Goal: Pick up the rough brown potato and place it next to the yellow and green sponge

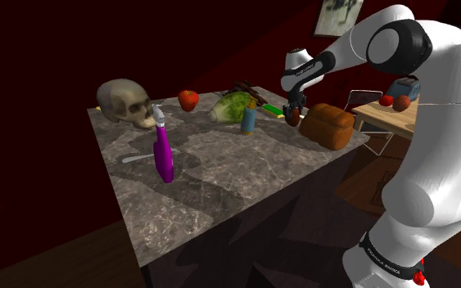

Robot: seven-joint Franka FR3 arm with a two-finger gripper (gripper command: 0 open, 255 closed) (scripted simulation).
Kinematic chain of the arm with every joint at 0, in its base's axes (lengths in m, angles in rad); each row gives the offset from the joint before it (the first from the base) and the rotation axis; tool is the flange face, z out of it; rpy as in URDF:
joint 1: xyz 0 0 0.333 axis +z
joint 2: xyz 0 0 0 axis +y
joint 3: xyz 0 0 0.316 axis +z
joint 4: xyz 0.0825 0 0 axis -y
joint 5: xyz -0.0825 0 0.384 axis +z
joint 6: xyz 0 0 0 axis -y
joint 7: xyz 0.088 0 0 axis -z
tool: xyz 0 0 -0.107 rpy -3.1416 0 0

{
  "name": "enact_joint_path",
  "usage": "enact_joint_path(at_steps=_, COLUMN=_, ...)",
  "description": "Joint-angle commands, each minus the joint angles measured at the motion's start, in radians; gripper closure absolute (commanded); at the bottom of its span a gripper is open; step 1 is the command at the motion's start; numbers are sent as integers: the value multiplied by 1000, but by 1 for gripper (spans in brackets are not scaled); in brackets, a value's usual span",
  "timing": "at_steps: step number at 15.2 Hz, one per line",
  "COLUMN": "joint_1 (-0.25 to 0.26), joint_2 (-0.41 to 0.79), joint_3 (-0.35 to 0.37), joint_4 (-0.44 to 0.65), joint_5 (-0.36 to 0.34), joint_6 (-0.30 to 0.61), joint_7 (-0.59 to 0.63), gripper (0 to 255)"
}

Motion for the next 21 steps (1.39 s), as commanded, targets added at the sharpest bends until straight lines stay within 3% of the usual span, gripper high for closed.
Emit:
enact_joint_path(at_steps=1, joint_1=-1, joint_2=9, joint_3=1, joint_4=-5, joint_5=2, joint_6=-4, joint_7=-2, gripper=255)
enact_joint_path(at_steps=3, joint_1=-1, joint_2=9, joint_3=1, joint_4=-5, joint_5=2, joint_6=-4, joint_7=-2, gripper=255)
enact_joint_path(at_steps=4, joint_1=-2, joint_2=12, joint_3=1, joint_4=-1, joint_5=3, joint_6=-4, joint_7=-3, gripper=0)
enact_joint_path(at_steps=9, joint_1=-1, joint_2=9, joint_3=1, joint_4=-5, joint_5=2, joint_6=-4, joint_7=-2, gripper=0)
enact_joint_path(at_steps=13, joint_1=18, joint_2=-53, joint_3=13, joint_4=28, joint_5=16, joint_6=-103, joint_7=-10, gripper=0)
enact_joint_path(at_steps=21, joint_1=18, joint_2=-53, joint_3=13, joint_4=28, joint_5=16, joint_6=-103, joint_7=-10, gripper=0)
